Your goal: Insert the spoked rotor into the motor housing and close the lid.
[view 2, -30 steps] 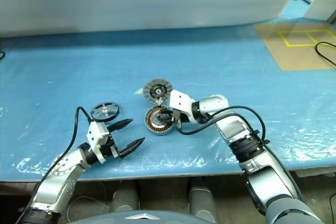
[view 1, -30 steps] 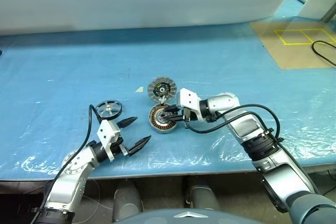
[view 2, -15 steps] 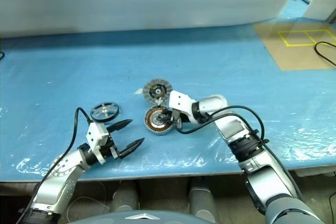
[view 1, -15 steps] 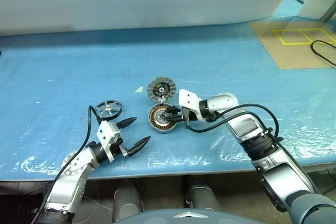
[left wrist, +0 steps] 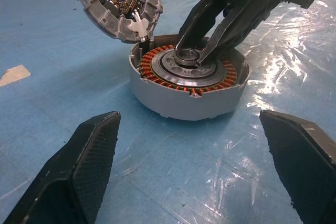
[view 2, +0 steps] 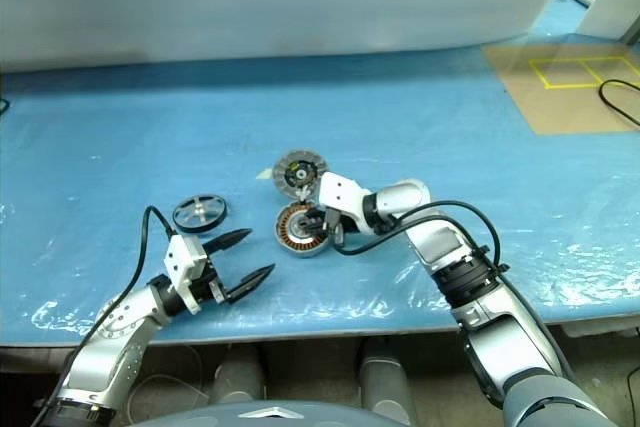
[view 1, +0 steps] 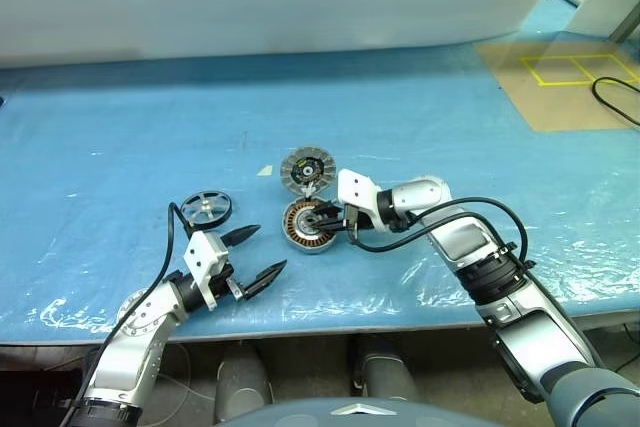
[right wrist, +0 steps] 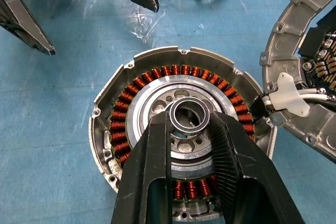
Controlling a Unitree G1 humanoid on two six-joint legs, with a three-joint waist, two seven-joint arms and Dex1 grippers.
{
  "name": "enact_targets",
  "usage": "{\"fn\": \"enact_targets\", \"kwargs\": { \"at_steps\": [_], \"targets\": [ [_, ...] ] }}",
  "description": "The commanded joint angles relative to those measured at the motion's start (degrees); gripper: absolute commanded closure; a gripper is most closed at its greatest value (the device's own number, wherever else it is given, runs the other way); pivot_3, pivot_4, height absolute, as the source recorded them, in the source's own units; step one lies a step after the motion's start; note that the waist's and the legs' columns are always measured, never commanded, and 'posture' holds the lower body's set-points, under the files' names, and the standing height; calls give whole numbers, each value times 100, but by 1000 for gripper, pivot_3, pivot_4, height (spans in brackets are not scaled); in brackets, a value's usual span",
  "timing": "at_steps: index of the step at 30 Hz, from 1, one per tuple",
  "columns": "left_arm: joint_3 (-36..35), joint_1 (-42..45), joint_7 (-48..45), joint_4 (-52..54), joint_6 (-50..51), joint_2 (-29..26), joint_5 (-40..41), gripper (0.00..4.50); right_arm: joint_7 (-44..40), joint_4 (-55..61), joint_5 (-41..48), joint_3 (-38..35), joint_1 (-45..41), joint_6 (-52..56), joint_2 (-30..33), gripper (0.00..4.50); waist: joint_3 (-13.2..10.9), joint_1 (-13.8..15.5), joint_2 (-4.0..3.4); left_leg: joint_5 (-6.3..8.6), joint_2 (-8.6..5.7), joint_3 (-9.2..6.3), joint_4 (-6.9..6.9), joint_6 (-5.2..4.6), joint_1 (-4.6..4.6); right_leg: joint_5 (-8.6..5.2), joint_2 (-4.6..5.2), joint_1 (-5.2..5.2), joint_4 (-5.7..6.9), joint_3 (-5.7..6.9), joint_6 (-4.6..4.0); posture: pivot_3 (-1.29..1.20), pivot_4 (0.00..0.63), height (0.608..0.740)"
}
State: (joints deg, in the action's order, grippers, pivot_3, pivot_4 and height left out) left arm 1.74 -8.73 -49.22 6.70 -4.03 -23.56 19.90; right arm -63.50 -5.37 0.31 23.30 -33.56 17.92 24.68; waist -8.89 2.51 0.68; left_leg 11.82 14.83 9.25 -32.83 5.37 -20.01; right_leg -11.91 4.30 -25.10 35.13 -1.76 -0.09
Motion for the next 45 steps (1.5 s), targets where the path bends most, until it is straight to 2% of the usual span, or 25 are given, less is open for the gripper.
{"fn": "enact_targets", "kwargs": {
  "at_steps": [1,45],
  "targets": [
    [-37,2,4,53,-125,5,5,0,-10,7,-3,16,-63,-113,-1,3848,0,0,0,0,0,0,0,0,0,0,0,0,1,0,0,0,150,740],
    [-18,69,8,87,-47,-25,-3,0,10,-560,25,-36,-103,-258,-2,3848,0,0,0,5,0,0,-18,-9,8,0,2,1,44,-5,0,0,150,740]
  ]
}}
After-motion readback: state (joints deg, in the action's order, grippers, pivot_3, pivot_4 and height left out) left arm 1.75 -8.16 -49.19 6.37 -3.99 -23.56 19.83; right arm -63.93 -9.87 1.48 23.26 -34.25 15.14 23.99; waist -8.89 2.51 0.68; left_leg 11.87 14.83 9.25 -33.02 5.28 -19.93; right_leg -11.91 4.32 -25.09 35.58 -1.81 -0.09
